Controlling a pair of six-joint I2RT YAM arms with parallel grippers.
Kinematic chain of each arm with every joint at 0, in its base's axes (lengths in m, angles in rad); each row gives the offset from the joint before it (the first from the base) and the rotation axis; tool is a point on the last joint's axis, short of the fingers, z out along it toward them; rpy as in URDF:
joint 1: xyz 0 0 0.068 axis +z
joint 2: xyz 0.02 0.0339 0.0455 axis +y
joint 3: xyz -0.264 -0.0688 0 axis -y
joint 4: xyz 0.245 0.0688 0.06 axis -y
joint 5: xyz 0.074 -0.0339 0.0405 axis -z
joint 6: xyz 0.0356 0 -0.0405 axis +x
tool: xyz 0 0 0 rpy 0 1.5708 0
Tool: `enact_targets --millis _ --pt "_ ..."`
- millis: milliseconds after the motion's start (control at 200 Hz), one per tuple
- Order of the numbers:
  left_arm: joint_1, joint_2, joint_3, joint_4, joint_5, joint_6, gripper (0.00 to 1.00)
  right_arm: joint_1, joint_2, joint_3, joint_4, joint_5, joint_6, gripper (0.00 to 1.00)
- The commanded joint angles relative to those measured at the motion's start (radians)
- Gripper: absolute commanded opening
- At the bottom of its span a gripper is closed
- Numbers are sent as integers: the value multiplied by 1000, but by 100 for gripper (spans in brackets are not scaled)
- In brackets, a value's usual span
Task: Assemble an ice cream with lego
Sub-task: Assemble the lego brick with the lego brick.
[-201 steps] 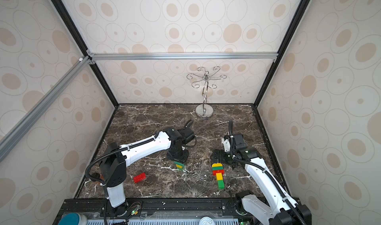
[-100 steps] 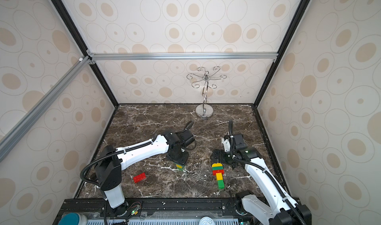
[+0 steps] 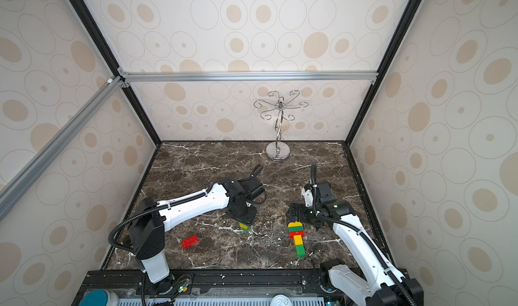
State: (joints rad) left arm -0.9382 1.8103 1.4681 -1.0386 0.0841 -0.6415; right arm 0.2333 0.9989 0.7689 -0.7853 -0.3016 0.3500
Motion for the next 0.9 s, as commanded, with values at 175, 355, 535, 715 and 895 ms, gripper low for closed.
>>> enact_targets --millis 175,355,535,715,895 --pt "20 71 -92 21 82 -163 17 -8 4 7 -22 8 -8 98" --pt "6 108 -29 -58 0 -82 16 -8 0 5 -21 9 -7 98" --pt "0 117 -7 -111 -69 43 14 -8 4 6 -21 9 -7 98" --pt "-8 105 -56 -73 -39 89 14 -8 10 8 -24 18 -4 98" --pt "-11 124 -58 -69 -35 86 14 -8 30 11 -28 21 -5 99"
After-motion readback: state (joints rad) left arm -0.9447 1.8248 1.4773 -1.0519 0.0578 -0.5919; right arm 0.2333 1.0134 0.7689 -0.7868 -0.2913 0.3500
